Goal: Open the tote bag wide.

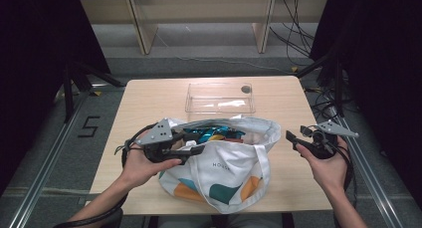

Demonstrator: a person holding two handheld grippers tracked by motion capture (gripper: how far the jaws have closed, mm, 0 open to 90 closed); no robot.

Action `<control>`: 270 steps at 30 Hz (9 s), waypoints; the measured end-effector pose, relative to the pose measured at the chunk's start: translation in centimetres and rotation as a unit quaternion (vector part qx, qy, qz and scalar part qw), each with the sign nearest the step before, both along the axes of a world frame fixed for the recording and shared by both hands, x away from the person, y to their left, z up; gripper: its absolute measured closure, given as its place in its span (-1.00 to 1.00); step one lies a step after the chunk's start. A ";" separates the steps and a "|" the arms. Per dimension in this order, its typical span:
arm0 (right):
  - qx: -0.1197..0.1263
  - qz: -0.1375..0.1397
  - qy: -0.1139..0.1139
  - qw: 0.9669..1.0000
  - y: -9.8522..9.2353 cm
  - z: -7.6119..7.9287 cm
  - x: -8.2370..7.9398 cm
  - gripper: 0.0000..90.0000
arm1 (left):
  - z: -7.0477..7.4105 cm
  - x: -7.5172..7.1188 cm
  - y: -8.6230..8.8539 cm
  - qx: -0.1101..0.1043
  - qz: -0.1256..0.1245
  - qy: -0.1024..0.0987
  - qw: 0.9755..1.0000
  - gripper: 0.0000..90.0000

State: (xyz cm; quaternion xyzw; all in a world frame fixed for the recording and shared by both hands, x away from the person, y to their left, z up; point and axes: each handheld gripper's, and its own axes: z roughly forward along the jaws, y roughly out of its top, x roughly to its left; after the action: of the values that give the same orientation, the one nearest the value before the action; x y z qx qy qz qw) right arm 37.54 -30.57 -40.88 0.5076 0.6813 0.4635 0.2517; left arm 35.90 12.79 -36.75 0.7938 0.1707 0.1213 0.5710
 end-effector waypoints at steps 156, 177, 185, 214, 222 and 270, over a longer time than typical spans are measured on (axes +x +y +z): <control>-0.039 0.202 0.028 0.978 7.1 3.0 -0.8 0.75 | -2.2 2.5 6.5 0.093 0.089 -0.032 0.991 0.51; -0.064 0.188 0.016 0.980 8.4 2.7 0.8 0.98 | -3.6 3.8 6.0 0.099 0.131 -0.009 0.986 0.75; -0.065 0.180 0.021 0.981 8.5 1.9 1.9 0.98 | -4.5 5.0 5.5 0.104 0.141 0.000 0.985 0.76; -0.097 0.170 0.037 0.980 8.9 -1.7 4.2 0.98 | -8.4 7.1 4.8 0.144 0.142 0.024 0.979 0.78; -0.097 0.174 0.035 0.979 8.8 -2.5 4.6 0.98 | -9.2 7.3 4.7 0.154 0.148 0.027 0.977 0.78; -0.030 0.153 -0.041 0.987 7.6 2.0 3.1 0.36 | -6.8 4.8 6.5 0.046 0.192 0.004 0.980 -0.02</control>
State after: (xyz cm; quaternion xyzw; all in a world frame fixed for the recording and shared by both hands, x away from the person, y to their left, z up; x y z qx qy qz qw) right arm 40.68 -22.98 -38.89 0.3707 0.7535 0.4963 0.2204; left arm 40.74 19.32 -43.51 0.7724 0.3165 0.2327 0.4991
